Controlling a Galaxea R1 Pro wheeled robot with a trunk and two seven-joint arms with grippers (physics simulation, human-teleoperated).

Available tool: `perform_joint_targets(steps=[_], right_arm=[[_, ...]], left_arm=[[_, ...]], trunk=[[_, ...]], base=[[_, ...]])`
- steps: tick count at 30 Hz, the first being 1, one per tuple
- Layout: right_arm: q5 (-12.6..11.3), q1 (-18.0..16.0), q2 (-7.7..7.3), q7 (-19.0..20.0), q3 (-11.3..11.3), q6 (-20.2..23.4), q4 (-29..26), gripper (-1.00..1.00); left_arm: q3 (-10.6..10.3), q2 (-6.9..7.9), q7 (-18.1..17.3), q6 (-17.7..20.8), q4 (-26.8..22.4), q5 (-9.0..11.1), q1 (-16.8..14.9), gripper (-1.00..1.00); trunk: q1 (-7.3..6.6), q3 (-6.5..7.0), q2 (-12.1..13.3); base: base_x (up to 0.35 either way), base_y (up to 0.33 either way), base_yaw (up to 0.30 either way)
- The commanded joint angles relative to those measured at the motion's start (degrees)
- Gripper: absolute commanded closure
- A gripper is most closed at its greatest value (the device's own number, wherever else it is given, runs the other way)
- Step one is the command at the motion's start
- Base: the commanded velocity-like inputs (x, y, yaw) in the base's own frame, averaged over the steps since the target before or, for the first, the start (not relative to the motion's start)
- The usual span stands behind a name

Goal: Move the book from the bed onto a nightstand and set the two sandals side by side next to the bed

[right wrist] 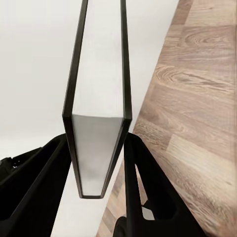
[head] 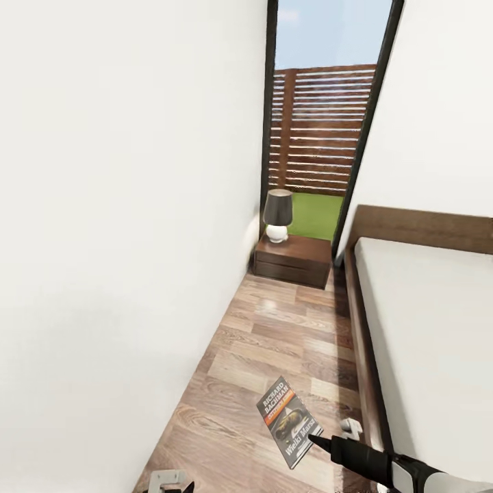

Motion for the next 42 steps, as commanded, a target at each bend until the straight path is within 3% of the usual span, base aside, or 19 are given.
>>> perform_joint_targets(steps=[1,26,42], right_arm=[[-0.6,-0.1,0.02,0.28,0.47,0.13,0.19,1.0],[-0.59,-0.1,0.02,0.28,0.47,0.13,0.2,1.0],[-0.57,-0.1,0.02,0.28,0.47,0.13,0.21,1.0]], left_arm=[[0.48,0.0,-0.2,-0.13,0.04,-0.32,-0.04,-1.0],[0.48,0.0,-0.2,-0.11,0.04,-0.32,-0.04,-1.0],[0.48,0.0,-0.2,-0.14,0.02,-0.32,-0.04,-1.0]], trunk=[[0.02,-0.11,-0.09],[0.02,-0.16,-0.09],[0.02,-0.72,-0.09]], base=[[0.0,0.0,-0.072],[0.289,0.0,-0.01],[0.044,0.0,-0.232]])
